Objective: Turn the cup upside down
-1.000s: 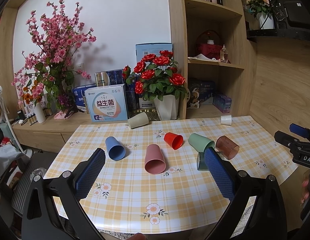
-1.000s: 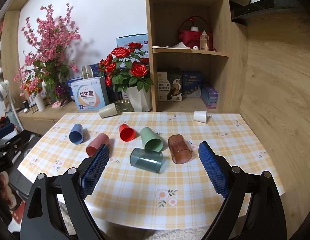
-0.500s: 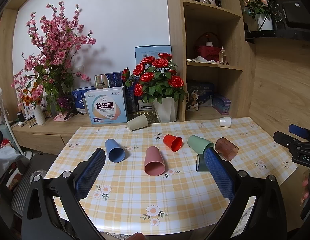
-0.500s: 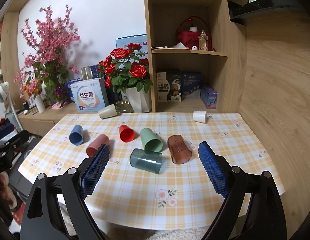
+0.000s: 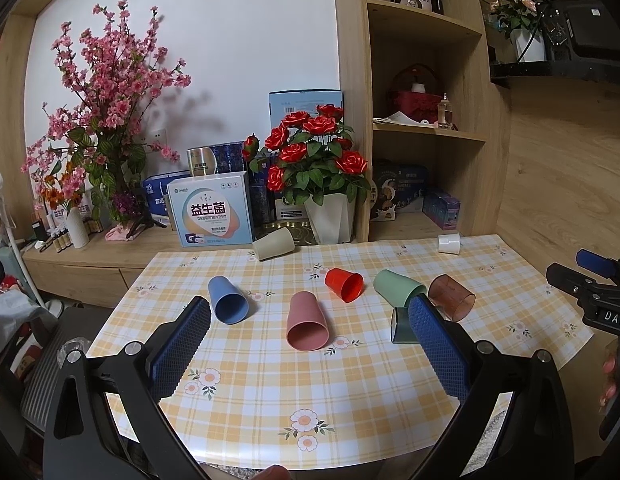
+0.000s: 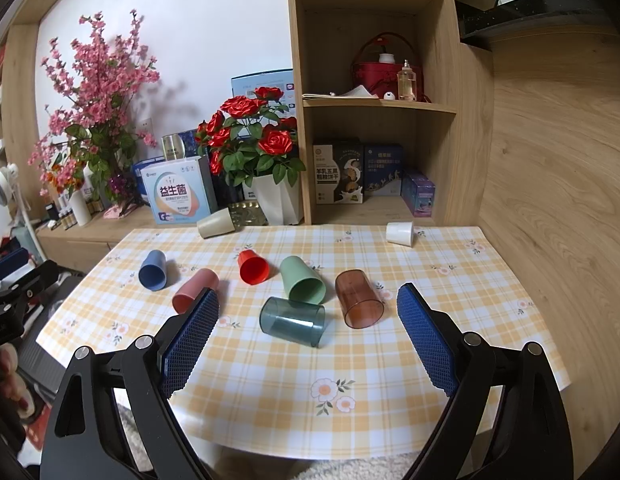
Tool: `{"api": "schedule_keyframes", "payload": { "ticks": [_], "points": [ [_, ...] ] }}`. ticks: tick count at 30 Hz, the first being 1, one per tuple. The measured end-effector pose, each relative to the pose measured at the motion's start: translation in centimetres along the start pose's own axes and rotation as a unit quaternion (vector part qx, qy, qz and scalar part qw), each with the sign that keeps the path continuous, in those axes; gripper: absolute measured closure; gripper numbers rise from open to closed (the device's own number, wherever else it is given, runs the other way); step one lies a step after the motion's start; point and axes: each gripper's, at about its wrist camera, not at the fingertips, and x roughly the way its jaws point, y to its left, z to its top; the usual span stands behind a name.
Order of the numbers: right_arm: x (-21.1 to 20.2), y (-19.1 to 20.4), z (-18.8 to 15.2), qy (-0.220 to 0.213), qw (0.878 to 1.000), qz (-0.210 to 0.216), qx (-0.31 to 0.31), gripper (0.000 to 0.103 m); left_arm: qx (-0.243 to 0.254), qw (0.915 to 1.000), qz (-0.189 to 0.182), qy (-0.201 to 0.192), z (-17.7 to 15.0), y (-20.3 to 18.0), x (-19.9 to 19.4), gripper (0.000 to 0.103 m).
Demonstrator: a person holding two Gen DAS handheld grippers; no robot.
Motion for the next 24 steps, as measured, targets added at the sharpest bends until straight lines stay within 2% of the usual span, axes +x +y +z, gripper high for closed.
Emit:
{"api": "schedule_keyframes", "payload": {
  "ticks": [15,20,24],
  "points": [
    [0.0,0.0,-0.2,0.002,1.000,-0.003,0.004,0.015,0.000,1.0000,-0.003,0.002,-0.2,-0.1,0.1,0.006],
    [0.6,-0.4,-0.2,0.007,1.000,-0.008,0.007,0.015,-0.018,0.9993,-0.025,0.021,-0.5,0.4,0.8,0.006],
    [2.1,-0.8,-0.8,0.015,1.000,-0.007,0.011,0.013,-0.010,0.9992,-0.026,0.029,-0.9,0.8,1.6,0.006]
  ]
}}
